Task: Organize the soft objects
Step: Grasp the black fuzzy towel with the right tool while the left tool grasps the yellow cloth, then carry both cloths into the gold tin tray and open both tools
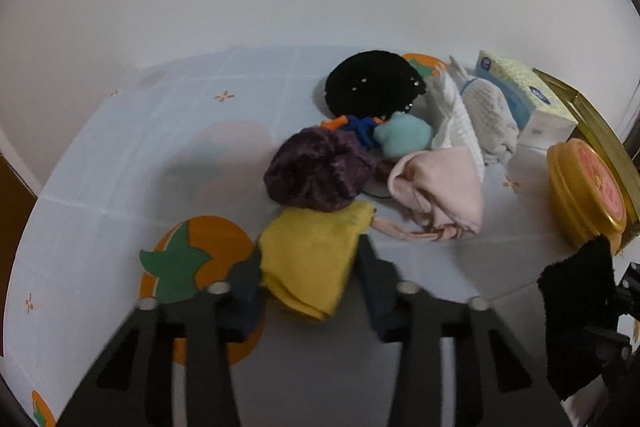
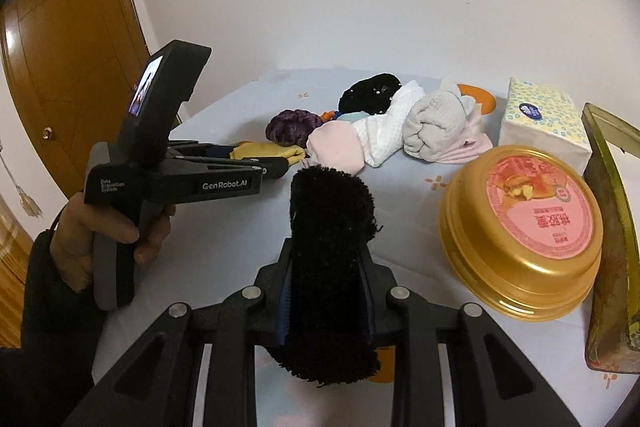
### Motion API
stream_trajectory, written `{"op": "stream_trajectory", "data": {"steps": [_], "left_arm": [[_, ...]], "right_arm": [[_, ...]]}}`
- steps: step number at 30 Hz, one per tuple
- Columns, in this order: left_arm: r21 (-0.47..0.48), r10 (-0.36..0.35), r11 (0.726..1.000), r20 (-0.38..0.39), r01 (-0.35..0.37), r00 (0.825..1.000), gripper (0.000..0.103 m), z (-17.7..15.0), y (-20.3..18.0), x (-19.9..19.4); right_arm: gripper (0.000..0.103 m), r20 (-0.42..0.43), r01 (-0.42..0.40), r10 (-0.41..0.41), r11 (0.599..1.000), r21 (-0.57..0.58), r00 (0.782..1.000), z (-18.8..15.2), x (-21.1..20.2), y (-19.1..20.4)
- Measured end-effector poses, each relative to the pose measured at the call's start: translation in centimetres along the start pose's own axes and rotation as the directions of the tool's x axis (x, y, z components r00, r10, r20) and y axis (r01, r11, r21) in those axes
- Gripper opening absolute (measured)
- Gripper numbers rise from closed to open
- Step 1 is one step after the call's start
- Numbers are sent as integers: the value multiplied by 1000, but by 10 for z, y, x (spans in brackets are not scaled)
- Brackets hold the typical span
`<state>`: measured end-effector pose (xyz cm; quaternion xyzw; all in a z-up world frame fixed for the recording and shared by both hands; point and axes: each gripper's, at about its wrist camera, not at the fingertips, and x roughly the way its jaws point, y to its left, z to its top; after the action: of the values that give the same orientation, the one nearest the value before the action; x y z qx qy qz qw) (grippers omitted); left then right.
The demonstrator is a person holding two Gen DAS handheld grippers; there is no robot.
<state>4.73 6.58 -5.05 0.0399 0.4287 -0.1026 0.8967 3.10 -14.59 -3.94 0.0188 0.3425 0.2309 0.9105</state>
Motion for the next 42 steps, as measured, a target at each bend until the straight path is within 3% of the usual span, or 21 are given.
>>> {"op": "stream_trajectory", "data": {"steps": [4,8,13,22,28,35,42], "left_arm": [[-15,-24,1000,6,24,1000,16,-1,2,-2],[-43,-84,995,22,85,996,16,-6,9,-8],[-72,-41,996,49,45,998,16,-12,7,-18],[-111,-24,993,111,36,993,16,-36,3,-47],[-100,-10,994,213,32,977,16,-43,-15,-68],[-79,-51,994,308,79,950,16,-35,-55,-77],[-23,-117,991,348,133,930,16,-22,-104,-80]], "right_arm": [[29,26,-13,12,999,40,1000,-1,-8,-8],[29,48,-15,13,999,49,999,1,-5,-11],[29,68,-19,16,999,43,998,1,-15,-9],[29,90,-49,42,996,77,995,-1,-23,-18],[29,135,-58,48,995,77,990,-5,-42,-27],[29,160,-19,2,994,109,987,-10,-60,-50],[29,208,52,-76,991,120,975,-17,-89,-73]]}}
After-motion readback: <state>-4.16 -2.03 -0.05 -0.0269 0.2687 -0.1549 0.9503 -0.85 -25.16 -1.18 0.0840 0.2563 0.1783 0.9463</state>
